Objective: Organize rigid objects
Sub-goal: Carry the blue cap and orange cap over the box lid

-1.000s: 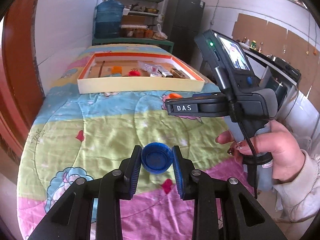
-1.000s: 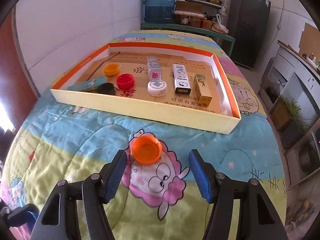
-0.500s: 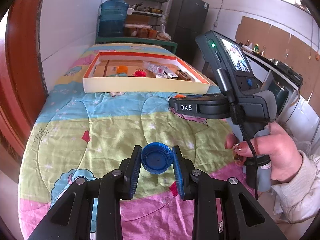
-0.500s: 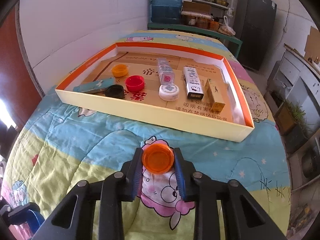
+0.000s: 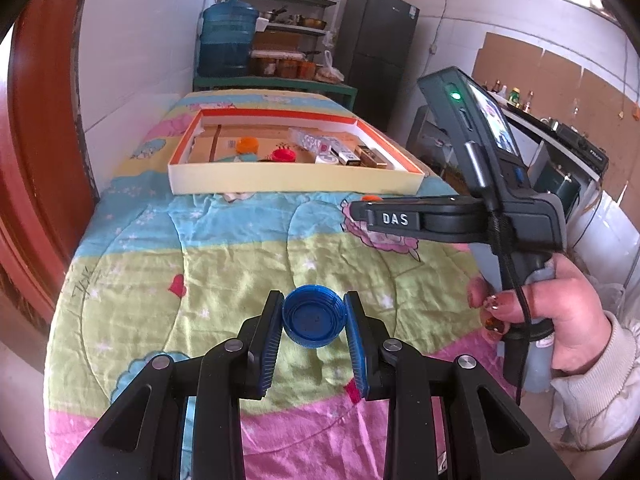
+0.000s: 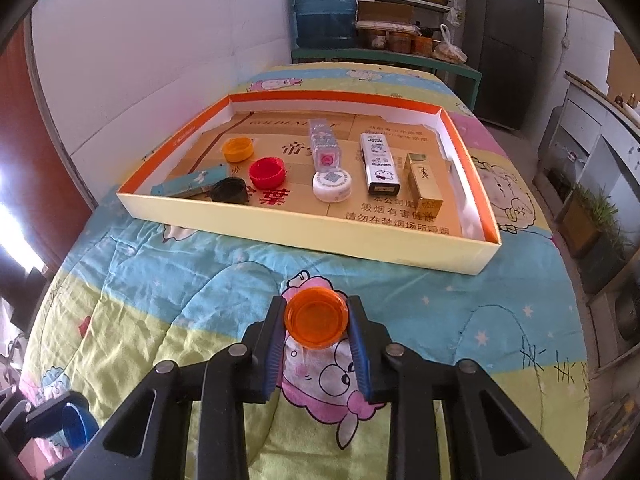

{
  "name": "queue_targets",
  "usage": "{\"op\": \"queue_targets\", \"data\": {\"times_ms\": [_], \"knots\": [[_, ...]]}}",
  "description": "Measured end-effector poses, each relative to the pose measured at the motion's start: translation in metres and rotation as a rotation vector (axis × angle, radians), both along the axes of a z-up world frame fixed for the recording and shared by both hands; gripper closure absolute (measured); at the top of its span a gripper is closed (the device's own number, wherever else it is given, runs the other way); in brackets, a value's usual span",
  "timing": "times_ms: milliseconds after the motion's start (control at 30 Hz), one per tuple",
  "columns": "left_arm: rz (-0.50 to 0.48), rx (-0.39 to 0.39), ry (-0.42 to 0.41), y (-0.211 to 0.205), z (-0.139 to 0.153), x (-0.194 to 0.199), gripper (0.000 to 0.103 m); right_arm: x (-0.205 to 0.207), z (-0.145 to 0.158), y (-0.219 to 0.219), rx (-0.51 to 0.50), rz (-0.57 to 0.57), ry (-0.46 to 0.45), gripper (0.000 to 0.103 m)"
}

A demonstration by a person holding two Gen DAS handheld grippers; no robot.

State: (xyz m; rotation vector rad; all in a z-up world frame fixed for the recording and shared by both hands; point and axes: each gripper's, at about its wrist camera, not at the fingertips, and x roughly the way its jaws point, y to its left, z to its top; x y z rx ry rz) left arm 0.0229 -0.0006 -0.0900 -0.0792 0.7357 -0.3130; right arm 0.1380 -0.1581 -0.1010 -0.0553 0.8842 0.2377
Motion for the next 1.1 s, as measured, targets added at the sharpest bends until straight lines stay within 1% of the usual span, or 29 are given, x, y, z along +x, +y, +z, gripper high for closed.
{"op": "queue_targets", "data": {"times_ms": [100,333,667,867,1100], "knots": [[0.004,0.009,-0.010,0.000,0.006,0.005,0.072,-0.004,0.006,-0.004,0.014,-0.003,-0.012,0.073],[0.015,0.002,-0.029,0.002,0.022,0.024,0.072,-0.013,0.023,-0.010,0.036,-0.005,-0.043,0.073],[0.044,0.016,-0.077,0.002,0.055,0.050,0.072,-0.024,0.052,-0.014,0.045,0.004,-0.100,0.073],[0.059,0.029,-0.096,0.002,0.075,0.072,0.072,-0.022,0.071,-0.017,0.049,0.000,-0.136,0.073],[0.054,0.043,-0.113,-0.002,0.091,0.096,0.072,-0.014,0.084,-0.025,0.043,-0.013,-0.158,0.073]]}}
